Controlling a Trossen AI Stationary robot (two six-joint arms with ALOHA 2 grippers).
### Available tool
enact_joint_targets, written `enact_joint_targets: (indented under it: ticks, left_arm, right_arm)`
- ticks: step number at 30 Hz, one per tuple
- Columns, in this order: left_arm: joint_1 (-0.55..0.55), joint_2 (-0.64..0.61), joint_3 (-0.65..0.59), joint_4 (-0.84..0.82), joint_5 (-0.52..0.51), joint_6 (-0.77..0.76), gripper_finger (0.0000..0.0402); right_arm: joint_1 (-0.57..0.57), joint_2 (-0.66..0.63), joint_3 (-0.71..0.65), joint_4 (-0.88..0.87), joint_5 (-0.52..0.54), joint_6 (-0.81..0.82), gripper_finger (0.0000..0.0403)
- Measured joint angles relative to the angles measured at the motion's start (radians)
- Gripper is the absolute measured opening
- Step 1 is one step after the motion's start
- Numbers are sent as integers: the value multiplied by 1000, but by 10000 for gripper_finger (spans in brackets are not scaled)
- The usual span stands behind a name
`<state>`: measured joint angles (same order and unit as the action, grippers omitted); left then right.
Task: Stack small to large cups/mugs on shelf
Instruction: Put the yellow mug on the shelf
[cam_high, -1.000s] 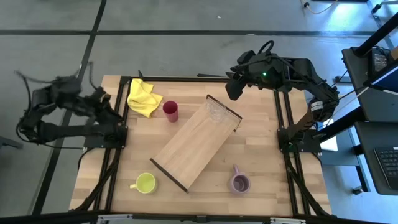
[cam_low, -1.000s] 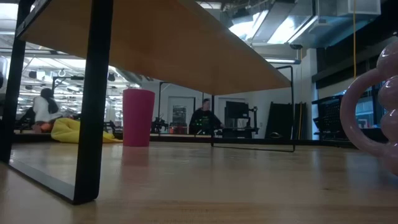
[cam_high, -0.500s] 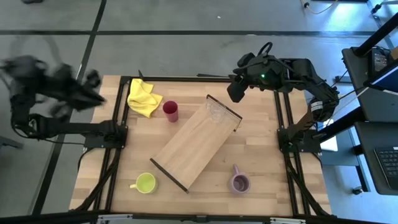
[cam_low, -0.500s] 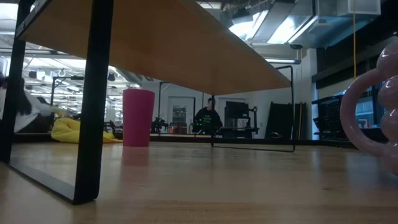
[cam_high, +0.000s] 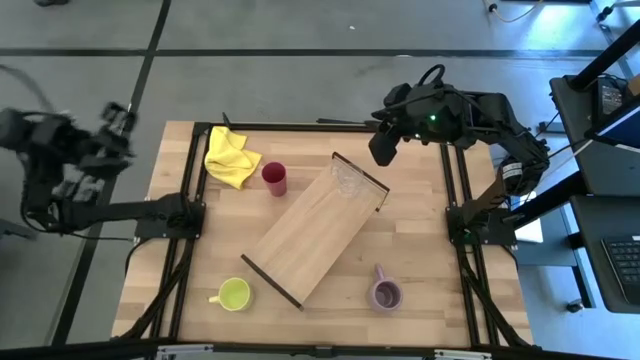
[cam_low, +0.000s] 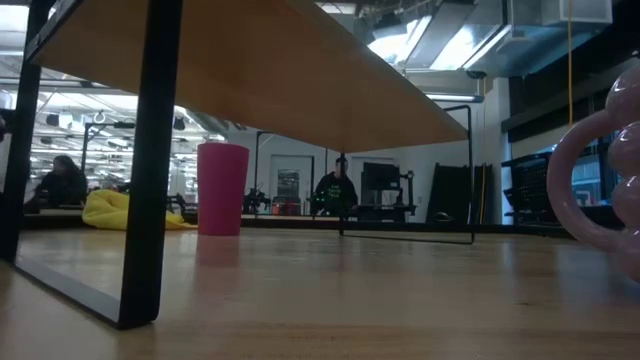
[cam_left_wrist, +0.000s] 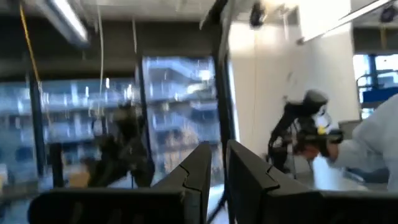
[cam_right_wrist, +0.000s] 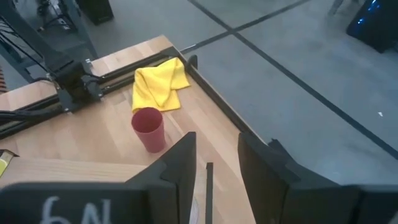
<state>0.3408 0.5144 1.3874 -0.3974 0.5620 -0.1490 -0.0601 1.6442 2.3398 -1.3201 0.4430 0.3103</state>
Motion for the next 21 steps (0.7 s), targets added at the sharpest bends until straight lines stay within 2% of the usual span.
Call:
enact_joint_targets:
  ticks: [2,4,5,9,11,14,18,21]
  left_arm:
    - [-4,-40,-35,38,-62,-6,45]
    - [-17,-50,-108,152,-102,-54,45]
    - [-24,-43,-148,229,-73,-93,45]
    - [-44,3,-320,483,154,-268,45]
    - [-59,44,-420,553,176,-365,45]
    - [-121,125,-565,785,188,-538,45]
    - [-274,179,-695,1198,98,-672,45]
    - [-443,207,-761,1287,0,-705,45]
  right_arm:
    - [0,-3,0,0,-3,0,120]
    - [0,-4,0,0,-2,-1,120]
    - [0,-5,0,0,-2,-2,120]
    - [0,-5,0,0,-2,-3,120]
    - [0,-5,0,0,-2,-3,120]
    - [0,-6,0,-2,-21,3,120]
    - [0,-11,0,-10,-38,11,120]
    - [0,-15,0,-13,-45,3,120]
